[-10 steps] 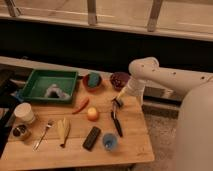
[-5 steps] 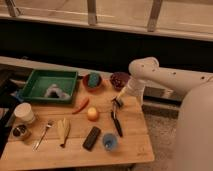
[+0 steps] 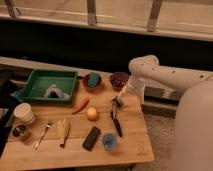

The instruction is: Place banana in metal cup

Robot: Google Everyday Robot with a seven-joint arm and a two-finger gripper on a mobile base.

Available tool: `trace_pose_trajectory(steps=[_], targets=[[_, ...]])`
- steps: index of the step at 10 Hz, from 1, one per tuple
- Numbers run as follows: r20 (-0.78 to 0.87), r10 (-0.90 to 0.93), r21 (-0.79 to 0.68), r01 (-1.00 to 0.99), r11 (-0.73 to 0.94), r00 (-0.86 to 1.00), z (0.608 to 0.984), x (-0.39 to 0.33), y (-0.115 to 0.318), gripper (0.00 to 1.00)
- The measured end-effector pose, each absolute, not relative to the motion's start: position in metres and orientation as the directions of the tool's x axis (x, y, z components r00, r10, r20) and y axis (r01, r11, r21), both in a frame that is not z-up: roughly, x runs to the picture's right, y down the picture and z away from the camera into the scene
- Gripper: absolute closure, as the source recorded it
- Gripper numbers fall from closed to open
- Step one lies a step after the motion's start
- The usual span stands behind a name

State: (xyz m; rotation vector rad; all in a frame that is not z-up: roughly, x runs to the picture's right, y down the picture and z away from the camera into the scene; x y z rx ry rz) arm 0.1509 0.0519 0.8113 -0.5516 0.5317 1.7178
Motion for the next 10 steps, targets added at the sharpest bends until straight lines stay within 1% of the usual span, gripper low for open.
trace_pose_trajectory(steps=[3, 6, 10], targets=[[-0.635, 0.772, -0.060, -0.998, -0.020, 0.022, 0.810, 0.107, 0.050, 0.20], [-0.621, 0.755, -0.212, -0.973, 0.096, 0.210, 0.788, 0.043, 0.066, 0.20], [-0.587, 0.758, -0.292, -0.947, 0.131, 0.285, 0.758, -0.023, 0.087, 0.20]])
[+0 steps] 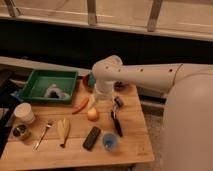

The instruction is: Place banana in metal cup

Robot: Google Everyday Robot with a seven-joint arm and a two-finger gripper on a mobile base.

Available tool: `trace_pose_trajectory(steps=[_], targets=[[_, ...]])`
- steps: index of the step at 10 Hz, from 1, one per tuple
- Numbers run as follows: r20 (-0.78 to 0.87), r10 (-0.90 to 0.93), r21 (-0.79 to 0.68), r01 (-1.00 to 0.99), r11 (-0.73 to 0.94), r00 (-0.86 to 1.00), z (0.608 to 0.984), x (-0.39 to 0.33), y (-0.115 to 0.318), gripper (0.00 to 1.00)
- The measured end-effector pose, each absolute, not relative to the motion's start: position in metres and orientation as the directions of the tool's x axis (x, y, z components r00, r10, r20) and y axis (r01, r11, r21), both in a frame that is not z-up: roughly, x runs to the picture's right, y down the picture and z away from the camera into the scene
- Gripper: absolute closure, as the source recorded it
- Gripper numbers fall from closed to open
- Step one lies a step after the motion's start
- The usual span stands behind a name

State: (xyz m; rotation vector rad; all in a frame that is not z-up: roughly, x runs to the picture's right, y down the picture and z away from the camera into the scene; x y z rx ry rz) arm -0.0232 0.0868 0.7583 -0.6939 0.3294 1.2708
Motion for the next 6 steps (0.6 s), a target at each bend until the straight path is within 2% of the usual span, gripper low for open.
trace_pose_trajectory(steps=[2, 6], targets=[[-0.555, 0.767, -0.324, -0.933, 0.157, 0.322, 0.750, -0.056, 0.084, 0.20], [-0.555, 0.767, -0.322, -0.933, 0.160, 0.323, 0.751, -0.055, 0.084, 0.20]])
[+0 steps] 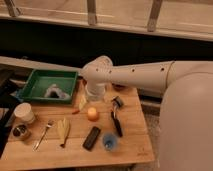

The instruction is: Place banana in metal cup

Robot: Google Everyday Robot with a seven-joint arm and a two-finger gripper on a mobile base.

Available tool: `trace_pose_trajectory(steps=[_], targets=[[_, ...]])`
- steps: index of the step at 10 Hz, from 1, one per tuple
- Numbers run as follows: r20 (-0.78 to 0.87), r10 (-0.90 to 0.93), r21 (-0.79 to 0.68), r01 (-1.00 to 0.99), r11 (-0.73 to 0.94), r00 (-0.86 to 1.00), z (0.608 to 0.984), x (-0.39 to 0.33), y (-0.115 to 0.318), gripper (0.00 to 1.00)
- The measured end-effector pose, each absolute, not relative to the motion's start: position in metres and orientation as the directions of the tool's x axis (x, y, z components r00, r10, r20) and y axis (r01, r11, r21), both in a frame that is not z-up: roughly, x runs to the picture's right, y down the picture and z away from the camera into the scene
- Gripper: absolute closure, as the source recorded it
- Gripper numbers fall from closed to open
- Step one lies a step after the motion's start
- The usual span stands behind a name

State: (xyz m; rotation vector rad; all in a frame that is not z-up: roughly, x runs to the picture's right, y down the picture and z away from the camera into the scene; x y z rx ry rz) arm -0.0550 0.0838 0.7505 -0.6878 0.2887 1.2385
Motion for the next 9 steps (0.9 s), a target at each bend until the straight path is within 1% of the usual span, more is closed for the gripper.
trace_pose_trajectory(steps=[2, 3, 6, 7, 9], targets=[[-0.564, 0.762, -0.317, -0.935, 0.156, 0.318, 0.753, -0.052, 0.085, 0.20], [-0.569, 0.749, -0.329, -0.929, 0.170, 0.339, 0.759, -0.062, 0.092, 0.20], [-0.569, 0.706, -0.374, -0.897, 0.234, 0.421, 0.774, -0.120, 0.114, 0.20], [-0.565, 0.687, -0.400, -0.880, 0.257, 0.457, 0.775, -0.147, 0.125, 0.20], [-0.555, 0.666, -0.431, -0.857, 0.283, 0.499, 0.778, -0.174, 0.138, 0.20]])
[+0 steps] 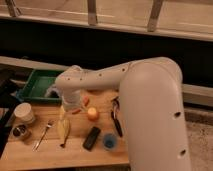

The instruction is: Place banana in metal cup

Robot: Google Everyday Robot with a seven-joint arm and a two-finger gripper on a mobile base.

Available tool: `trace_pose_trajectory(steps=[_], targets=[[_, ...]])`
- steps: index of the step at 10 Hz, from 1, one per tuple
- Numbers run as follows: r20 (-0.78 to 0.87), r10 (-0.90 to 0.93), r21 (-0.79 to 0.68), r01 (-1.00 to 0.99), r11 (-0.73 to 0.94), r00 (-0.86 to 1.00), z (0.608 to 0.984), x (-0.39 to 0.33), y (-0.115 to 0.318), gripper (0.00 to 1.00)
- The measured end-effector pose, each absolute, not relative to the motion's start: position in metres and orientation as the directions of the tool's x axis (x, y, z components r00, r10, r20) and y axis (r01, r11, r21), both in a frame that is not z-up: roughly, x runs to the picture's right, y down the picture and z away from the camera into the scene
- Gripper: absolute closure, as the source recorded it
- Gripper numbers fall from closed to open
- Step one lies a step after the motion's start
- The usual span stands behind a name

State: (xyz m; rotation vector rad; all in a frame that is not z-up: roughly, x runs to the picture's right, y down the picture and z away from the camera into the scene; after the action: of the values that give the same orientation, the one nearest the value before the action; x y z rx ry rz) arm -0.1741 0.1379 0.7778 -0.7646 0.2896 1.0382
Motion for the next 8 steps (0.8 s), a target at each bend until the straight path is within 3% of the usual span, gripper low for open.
trace_pose_trajectory(steps=[3, 8], targets=[[-0.529, 0.669, -0.507, -0.826, 0.245, 0.523, 0.771, -0.203, 0.157, 0.20], [-0.541, 0.651, -0.513, -0.822, 0.247, 0.533, 0.776, -0.213, 0.163, 0.20]])
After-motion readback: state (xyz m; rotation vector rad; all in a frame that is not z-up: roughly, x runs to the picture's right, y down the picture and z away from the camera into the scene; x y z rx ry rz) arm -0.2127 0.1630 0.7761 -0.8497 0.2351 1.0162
